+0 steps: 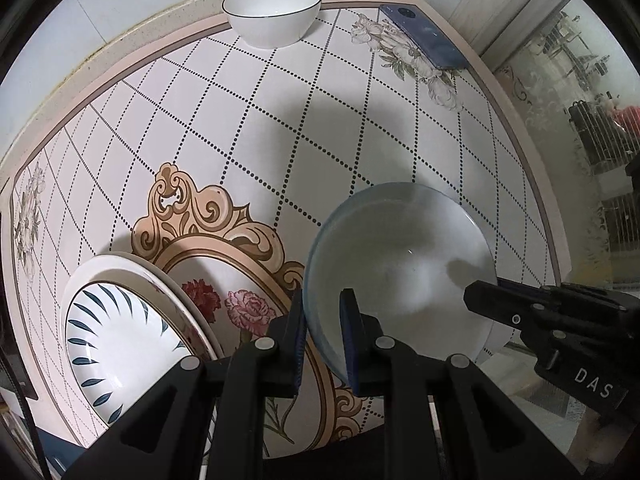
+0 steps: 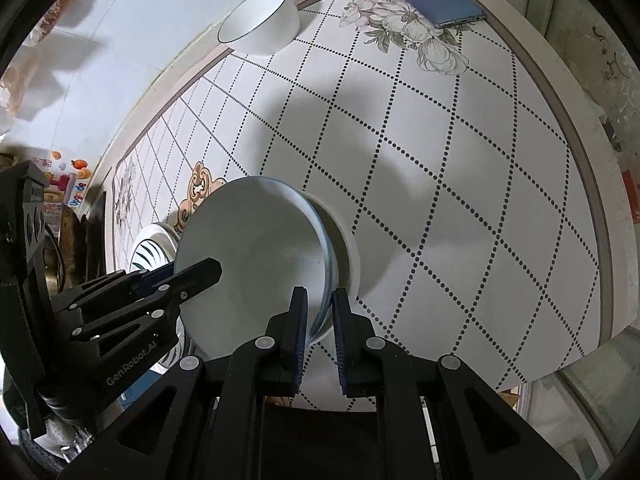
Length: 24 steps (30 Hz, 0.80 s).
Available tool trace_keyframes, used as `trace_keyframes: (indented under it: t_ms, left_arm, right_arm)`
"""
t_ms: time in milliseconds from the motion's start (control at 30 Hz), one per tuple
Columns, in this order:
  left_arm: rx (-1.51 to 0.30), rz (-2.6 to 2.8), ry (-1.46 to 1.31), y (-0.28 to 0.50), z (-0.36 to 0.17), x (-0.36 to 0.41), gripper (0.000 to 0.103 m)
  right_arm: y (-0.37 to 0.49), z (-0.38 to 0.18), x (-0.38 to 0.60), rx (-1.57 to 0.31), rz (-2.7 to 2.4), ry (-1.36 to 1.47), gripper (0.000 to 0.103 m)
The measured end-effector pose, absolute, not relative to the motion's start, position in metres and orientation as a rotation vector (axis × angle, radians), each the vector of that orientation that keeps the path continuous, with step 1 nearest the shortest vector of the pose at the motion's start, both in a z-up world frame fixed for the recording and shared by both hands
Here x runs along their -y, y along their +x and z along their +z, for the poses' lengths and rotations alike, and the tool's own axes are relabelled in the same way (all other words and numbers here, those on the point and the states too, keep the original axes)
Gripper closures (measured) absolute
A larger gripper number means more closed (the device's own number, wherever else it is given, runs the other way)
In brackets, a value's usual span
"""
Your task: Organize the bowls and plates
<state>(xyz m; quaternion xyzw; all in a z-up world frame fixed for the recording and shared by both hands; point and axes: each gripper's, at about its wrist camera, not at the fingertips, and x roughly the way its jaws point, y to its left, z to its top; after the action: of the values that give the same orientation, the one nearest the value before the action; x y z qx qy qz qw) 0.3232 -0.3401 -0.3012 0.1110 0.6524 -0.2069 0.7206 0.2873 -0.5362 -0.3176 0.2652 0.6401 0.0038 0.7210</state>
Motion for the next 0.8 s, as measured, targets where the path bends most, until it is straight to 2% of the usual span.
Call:
trace_keyframes:
  t_ms: [333, 467, 567, 600, 667, 733, 800]
  left_arm:
    - [-1.461, -0.45, 0.261, 0.326, -0.306, 0.341, 0.089]
    - [-1.454, -0.469, 0.198, 0.331, -0.286, 0.329, 0.089]
    - [-1.409, -0.474, 0.123, 0.348, -0.258, 0.318, 0.088]
    - [-1.392, -0.469, 0.098, 0.356, -0.25, 0.315, 0.087]
    - [-1.351, -0.447, 0.036, 0.378, -0.236, 0.31, 0.078]
    - [-1.333, -0.427, -0.027, 0.404, -0.232, 0.306, 0.074]
    - [-1.336, -0.426, -0.086, 0.433, -0.233, 0.305, 0.075]
  right_arm:
    - [0.29, -0.323, 0.537, -1.446, 0.015, 0.567, 0.089]
    - [0.291, -0.322, 0.543, -1.476, 0.029, 0.609, 0.089]
    - [0.292, -0.301, 0.56, -1.432, 0.032, 0.664, 0.087]
    - [0.294, -0.295, 0.566, -1.417, 0.029, 0.678, 0.083]
    - [0.303, -0.283, 0.582, -1.381, 0.011, 0.716, 0.053]
    - [0.318, -0.271, 0.598, -1.318, 0.002, 0.755, 0.048]
    - [0.341, -0.266, 0.609, -1.28, -0.002, 0.769, 0.048]
